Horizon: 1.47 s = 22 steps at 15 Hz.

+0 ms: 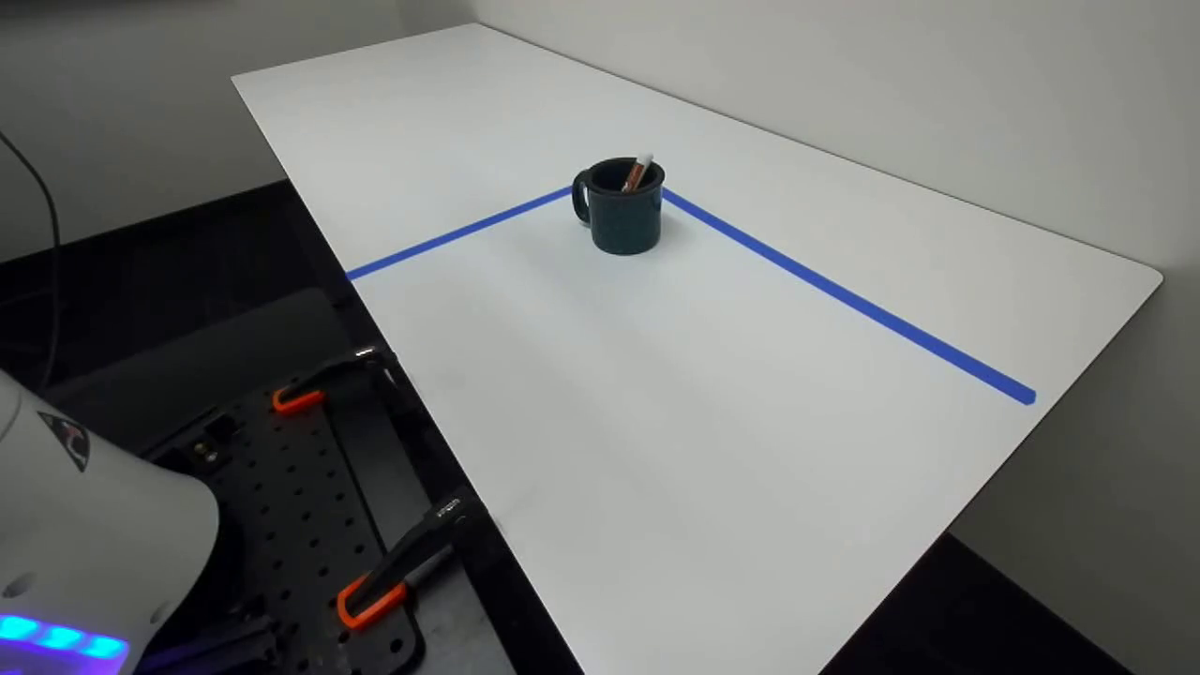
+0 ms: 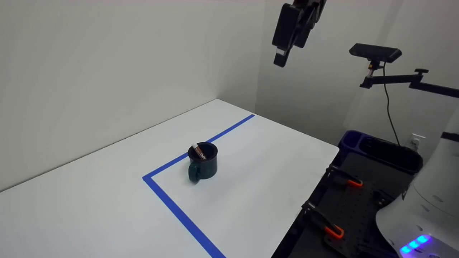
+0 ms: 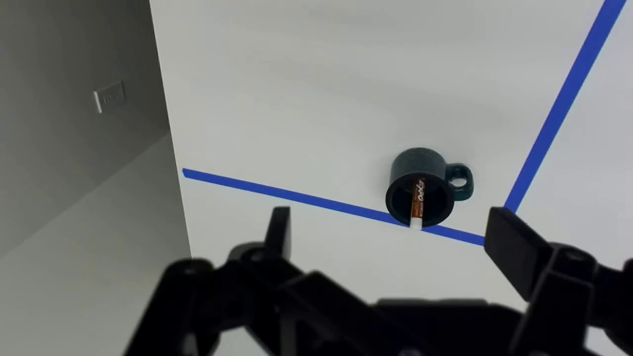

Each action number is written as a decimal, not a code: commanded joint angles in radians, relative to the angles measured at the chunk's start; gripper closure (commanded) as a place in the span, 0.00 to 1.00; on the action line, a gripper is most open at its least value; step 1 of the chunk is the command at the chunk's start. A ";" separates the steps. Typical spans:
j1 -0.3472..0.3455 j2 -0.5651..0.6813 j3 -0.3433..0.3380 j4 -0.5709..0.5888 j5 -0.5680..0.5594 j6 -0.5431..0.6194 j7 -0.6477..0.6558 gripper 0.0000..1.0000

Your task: Remove the marker from the cup and put it on the table inside the border

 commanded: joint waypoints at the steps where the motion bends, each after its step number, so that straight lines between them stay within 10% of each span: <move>1: -0.006 0.085 -0.022 -0.025 -0.031 0.133 0.006 0.00; 14: -0.091 0.622 -0.013 0.001 -0.161 0.702 0.103 0.00; 22: -0.104 0.918 -0.010 0.142 -0.400 0.814 0.320 0.00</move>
